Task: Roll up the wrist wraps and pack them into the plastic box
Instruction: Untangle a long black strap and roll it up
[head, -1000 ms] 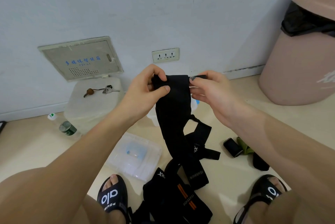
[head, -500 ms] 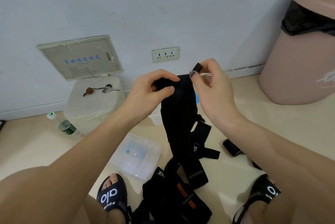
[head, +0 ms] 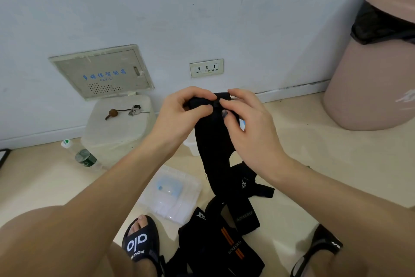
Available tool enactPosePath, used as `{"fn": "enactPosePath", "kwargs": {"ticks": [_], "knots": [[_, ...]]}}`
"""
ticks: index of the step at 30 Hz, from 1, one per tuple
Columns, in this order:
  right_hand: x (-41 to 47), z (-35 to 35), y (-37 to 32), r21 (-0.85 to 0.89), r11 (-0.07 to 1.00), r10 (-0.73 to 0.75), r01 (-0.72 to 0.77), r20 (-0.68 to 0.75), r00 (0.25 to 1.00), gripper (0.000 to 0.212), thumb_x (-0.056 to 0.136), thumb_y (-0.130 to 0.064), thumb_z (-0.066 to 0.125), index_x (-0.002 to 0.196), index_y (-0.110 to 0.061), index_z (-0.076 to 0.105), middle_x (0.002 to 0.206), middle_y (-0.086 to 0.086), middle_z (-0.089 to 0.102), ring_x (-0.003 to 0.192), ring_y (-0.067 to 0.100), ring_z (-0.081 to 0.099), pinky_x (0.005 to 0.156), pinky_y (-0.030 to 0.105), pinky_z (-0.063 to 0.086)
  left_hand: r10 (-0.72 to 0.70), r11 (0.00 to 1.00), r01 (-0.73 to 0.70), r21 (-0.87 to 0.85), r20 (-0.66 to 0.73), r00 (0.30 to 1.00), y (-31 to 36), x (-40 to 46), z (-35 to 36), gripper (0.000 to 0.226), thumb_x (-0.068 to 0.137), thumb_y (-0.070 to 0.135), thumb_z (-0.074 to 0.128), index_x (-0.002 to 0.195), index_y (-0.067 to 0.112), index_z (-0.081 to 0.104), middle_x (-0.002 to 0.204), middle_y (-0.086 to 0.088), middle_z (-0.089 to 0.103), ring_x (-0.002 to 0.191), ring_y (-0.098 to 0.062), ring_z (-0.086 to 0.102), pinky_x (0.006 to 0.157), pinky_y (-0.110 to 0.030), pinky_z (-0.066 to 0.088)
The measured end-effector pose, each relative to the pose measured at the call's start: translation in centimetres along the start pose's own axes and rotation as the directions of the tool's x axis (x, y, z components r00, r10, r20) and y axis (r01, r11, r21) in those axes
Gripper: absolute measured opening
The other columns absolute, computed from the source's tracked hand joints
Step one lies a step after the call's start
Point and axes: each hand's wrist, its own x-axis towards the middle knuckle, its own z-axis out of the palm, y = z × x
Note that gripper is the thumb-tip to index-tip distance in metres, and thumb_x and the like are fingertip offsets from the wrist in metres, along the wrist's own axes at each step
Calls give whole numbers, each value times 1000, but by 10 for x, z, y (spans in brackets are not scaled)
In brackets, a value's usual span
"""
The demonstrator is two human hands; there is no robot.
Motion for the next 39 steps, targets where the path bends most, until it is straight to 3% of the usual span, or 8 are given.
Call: {"fn": "enactPosePath", "kwargs": {"ticks": [7,13,15,17,21,25,30,39], "knots": [[1,-6,-2,5,1000,3,-3,90,996,36,97,0,55,127,-11,72,141,2,52,123,7,56,101,5,35,16,999,-15,34,-33,999,0,-2,5,7,94,12,71,100,9,74,94,5,73,89,-4,67,80,-18,53],[3,-10,-3,20,1000,14,-17,105,994,39,92,4,58,125,-10,72,138,2,51,119,2,55,99,2,35,12,998,-9,67,-54,998,0,-2,5,9,94,8,70,99,15,67,90,0,70,77,-7,64,67,-21,51],[8,-15,-7,85,993,79,-87,91,993,32,92,0,63,116,-17,75,131,-3,53,113,-6,55,94,6,41,7,998,-5,57,-39,999,2,-2,5,14,94,8,70,101,16,62,87,-4,69,70,-12,63,61,-25,49],[16,-21,-9,175,967,170,-184,93,981,28,91,-3,67,109,-24,70,122,-6,59,107,-1,60,87,13,48,5,999,-4,45,-26,1000,4,-3,6,19,93,7,71,106,16,62,87,-6,70,71,-16,64,63,-29,51],[30,-36,-4,350,823,327,-446,350,878,29,94,-7,70,119,-21,63,106,4,75,94,16,74,85,28,58,19,998,-20,51,14,1000,3,1,3,21,89,11,76,109,16,70,101,-5,74,92,-17,69,85,-33,56],[35,-45,-3,386,786,299,-483,446,843,17,94,-3,69,105,-17,70,96,17,77,86,21,75,76,31,58,65,988,-74,135,72,995,2,2,-2,19,92,9,74,110,14,72,103,-3,75,98,-18,70,89,-31,56],[34,-46,0,383,773,309,-506,469,827,14,94,0,68,100,-13,69,90,14,77,81,22,74,71,30,58,166,888,-232,398,194,967,2,2,-7,19,93,16,74,109,24,72,96,14,73,95,-9,68,84,-28,54],[34,-50,1,363,783,284,-505,513,810,13,96,1,65,104,-8,67,98,28,73,85,28,74,87,46,62,239,849,-305,431,202,950,5,-4,1,11,94,9,68,99,18,64,83,25,63,82,-2,59,68,-11,39]]}}
